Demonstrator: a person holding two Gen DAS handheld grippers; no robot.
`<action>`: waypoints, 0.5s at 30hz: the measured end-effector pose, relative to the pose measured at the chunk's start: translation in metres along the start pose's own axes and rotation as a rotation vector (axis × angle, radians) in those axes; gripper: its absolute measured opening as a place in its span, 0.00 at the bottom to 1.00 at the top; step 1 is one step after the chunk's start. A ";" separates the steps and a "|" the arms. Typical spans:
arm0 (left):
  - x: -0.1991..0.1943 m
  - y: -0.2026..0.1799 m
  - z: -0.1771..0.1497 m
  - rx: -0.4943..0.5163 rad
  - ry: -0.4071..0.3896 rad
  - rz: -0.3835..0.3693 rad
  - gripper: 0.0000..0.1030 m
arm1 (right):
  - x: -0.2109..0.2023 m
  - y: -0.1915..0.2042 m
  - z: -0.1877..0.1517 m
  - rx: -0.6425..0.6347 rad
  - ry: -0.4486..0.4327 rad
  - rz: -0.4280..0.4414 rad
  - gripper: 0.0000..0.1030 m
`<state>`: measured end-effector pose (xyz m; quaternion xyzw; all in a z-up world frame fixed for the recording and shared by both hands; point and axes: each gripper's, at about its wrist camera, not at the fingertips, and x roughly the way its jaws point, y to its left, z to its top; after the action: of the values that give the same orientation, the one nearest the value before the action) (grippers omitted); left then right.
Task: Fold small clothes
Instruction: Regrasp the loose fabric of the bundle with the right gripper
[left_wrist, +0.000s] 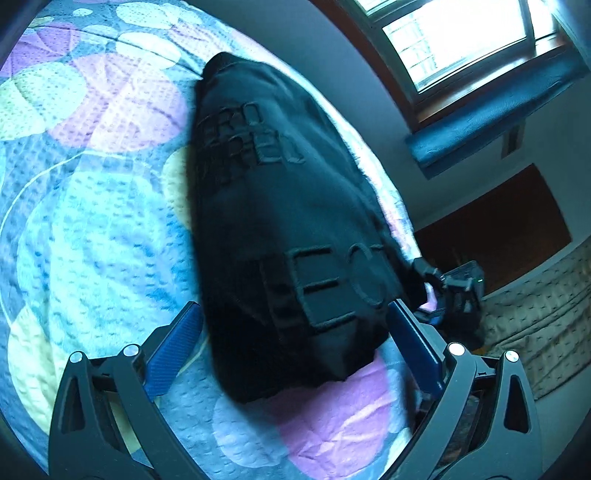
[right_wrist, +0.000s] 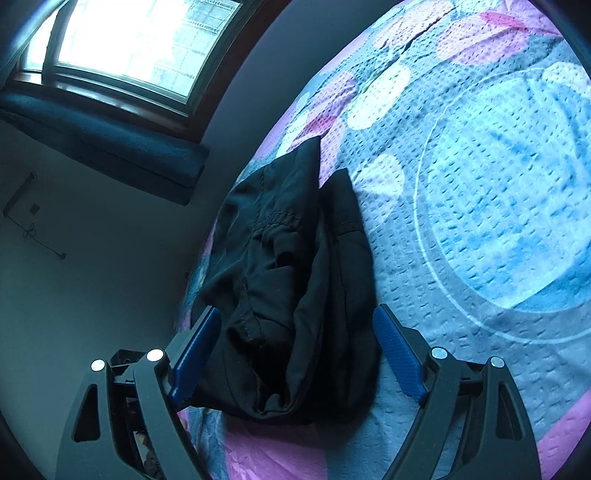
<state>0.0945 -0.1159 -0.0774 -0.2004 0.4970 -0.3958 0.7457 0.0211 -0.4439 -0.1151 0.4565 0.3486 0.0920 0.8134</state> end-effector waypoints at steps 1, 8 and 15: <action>0.003 -0.001 -0.001 0.001 0.004 0.007 0.96 | 0.000 -0.001 0.000 -0.006 0.005 -0.020 0.81; 0.012 -0.003 0.001 0.046 0.023 0.016 0.88 | 0.021 0.016 -0.010 -0.075 0.102 -0.009 0.70; 0.002 -0.018 -0.004 0.148 -0.011 0.129 0.68 | 0.017 0.028 -0.017 -0.089 0.071 -0.019 0.31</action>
<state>0.0847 -0.1274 -0.0676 -0.1146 0.4741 -0.3812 0.7853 0.0272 -0.4083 -0.1062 0.4129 0.3773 0.1160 0.8208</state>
